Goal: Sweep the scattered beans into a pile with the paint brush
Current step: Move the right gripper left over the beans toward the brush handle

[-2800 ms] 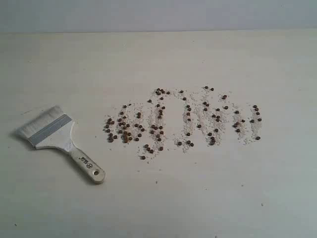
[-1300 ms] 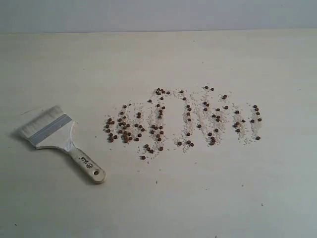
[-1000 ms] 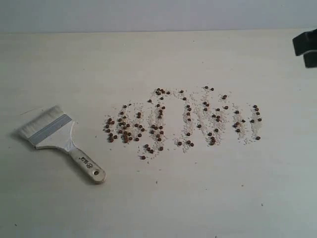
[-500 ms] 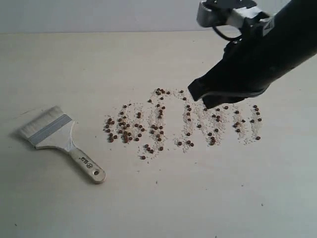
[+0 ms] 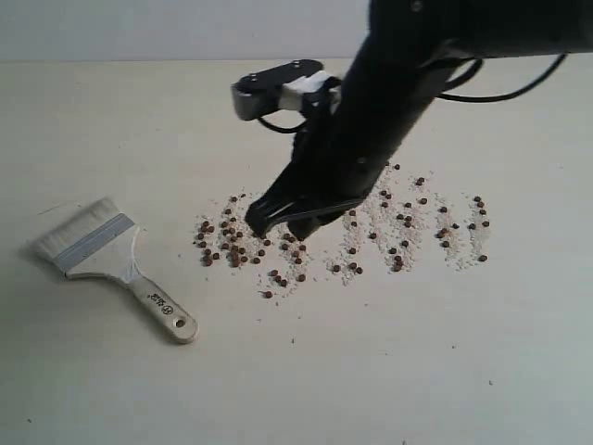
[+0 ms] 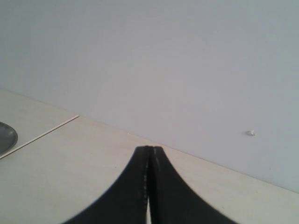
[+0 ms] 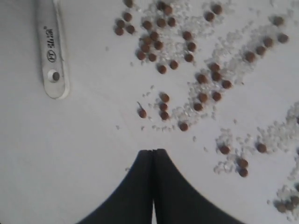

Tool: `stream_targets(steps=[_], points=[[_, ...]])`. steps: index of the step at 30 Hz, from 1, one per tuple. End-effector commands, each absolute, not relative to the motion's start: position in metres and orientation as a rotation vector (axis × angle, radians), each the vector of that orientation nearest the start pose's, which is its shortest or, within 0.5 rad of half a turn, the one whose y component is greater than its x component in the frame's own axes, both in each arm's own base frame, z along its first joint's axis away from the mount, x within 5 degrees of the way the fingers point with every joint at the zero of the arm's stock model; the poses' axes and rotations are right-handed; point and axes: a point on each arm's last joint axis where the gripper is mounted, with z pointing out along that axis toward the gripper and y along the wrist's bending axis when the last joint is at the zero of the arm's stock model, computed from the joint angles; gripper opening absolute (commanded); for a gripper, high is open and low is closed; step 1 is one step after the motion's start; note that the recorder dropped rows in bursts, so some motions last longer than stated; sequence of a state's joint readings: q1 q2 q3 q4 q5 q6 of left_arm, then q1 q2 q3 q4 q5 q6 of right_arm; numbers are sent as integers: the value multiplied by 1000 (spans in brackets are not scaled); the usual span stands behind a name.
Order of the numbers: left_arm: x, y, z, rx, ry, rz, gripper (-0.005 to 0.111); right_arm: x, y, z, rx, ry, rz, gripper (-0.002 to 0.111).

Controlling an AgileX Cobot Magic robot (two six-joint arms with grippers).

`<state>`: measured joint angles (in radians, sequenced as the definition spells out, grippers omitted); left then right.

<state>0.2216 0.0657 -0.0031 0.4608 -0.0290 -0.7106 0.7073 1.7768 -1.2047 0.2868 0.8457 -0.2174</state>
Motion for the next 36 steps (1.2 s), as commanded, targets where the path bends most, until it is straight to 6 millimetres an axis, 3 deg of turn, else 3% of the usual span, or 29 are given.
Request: stream_targets(steps=[1, 7, 13, 23, 29, 36], points=[[60, 12, 212, -338, 1475, -33, 0, 254, 275, 206, -1270, 2651, 377, 10], [60, 12, 212, -338, 1475, -33, 0, 244, 313, 189, -1504, 2532, 365, 20], [60, 12, 212, -338, 1475, -33, 0, 243, 336, 176, -1551, 2488, 368, 30], [60, 12, 212, -338, 1475, -33, 0, 249, 346, 178, -1426, 2468, 444, 30], [60, 12, 212, -338, 1475, -33, 0, 254, 350, 179, -1381, 2414, 455, 47], [60, 12, 212, -338, 1475, -33, 0, 254, 350, 179, -1407, 2397, 456, 47]])
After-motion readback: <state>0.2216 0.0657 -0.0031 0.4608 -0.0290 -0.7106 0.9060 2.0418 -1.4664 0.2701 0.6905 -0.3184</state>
